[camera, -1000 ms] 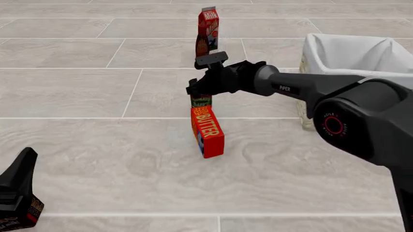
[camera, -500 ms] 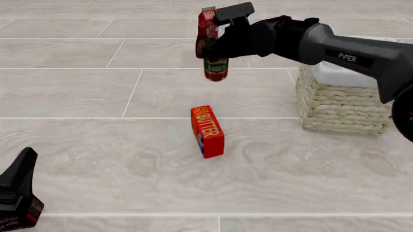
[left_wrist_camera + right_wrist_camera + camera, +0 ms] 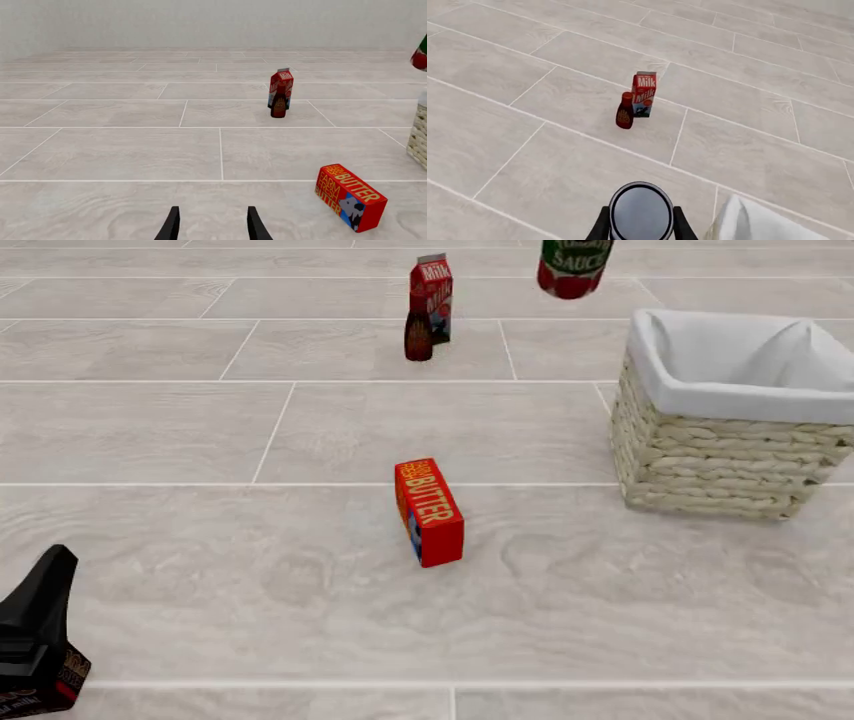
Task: Pick the tomato sauce and place it in the basket.
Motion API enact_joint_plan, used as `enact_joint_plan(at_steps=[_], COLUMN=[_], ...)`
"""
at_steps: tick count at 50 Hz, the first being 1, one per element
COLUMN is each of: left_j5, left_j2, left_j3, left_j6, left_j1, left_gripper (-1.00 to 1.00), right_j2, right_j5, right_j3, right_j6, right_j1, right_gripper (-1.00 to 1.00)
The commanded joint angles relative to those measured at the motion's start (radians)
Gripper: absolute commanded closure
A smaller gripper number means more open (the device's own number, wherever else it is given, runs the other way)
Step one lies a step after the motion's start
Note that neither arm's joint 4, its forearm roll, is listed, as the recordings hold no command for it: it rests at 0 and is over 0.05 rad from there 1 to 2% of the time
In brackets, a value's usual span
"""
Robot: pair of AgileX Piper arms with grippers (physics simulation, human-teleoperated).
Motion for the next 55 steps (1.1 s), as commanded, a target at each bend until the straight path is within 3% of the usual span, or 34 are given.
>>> enact_joint_plan(at_steps=[1, 31, 55], left_j5=[0.000, 0.000, 0.000], left_j2=[0.000, 0.000, 0.000], left_j3=[0.000, 0.000, 0.000], left_j6=[0.000, 0.000, 0.000], left_j1=[0.000, 0.000, 0.000], left_gripper=[-1.00, -1.00, -1.00], right_j2=[-0.141, -0.245, -0.184], right_j5=[0.029, -0.015, -0.087], right_j3=[0.044, 0.214, 0.260], right_j6=[0.007, 0.009, 0.018], right_j1=[-0.100, -0.322, -0.409], right_gripper=[1.00, 1.00, 1.00])
